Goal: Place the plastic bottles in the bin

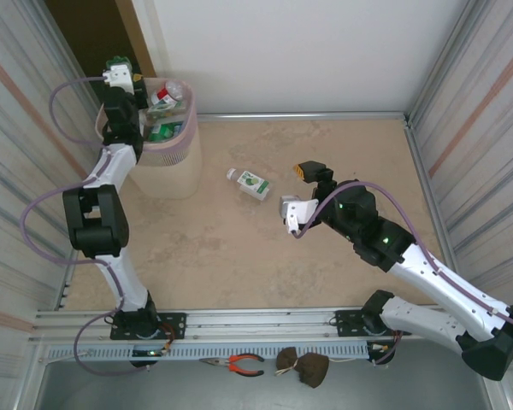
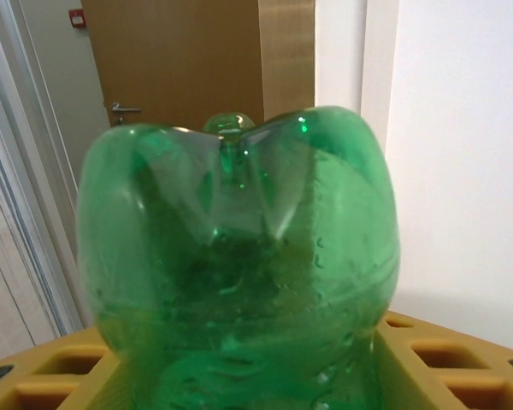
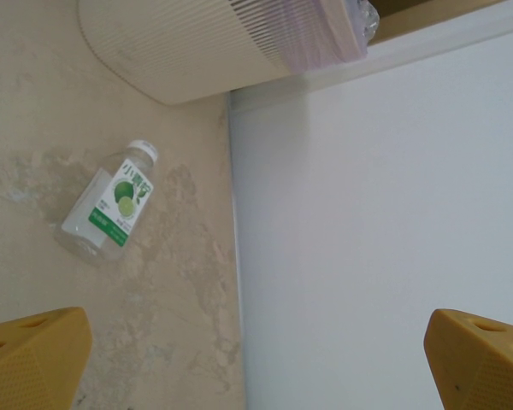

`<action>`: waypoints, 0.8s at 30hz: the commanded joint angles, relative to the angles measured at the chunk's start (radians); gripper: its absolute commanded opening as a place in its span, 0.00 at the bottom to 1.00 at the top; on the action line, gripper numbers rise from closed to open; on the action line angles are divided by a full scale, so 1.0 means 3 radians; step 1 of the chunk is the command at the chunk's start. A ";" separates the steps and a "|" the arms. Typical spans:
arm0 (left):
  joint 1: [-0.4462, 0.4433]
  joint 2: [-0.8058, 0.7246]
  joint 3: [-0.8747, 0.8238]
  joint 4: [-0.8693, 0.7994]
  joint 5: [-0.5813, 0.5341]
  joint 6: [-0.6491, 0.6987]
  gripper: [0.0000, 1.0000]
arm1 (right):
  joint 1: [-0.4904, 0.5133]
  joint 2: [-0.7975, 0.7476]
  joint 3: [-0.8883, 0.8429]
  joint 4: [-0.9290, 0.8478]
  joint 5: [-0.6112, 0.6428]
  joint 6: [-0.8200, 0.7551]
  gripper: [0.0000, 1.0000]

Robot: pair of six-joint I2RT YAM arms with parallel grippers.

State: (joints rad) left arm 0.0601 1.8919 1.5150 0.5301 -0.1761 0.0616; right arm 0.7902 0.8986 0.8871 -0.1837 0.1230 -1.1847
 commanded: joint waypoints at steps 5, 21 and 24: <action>0.0035 -0.0110 -0.0176 -0.0090 0.0112 -0.0163 0.56 | -0.0022 -0.0060 -0.0012 0.0024 -0.0067 0.0100 0.99; 0.0079 -0.0593 -0.0370 -0.0125 0.0357 -0.0231 0.78 | 0.0013 -0.0111 -0.0002 0.0044 -0.0052 0.0085 0.99; 0.0084 -0.0692 -0.0425 -0.0140 0.0387 -0.0231 0.81 | 0.0029 -0.0111 -0.0003 0.0045 -0.0041 0.0080 0.99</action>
State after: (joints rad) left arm 0.0738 1.7489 1.4033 0.4881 -0.0834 0.0021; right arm 0.7921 0.8818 0.8860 -0.1844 0.1112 -1.1812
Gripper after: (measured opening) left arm 0.804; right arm 0.990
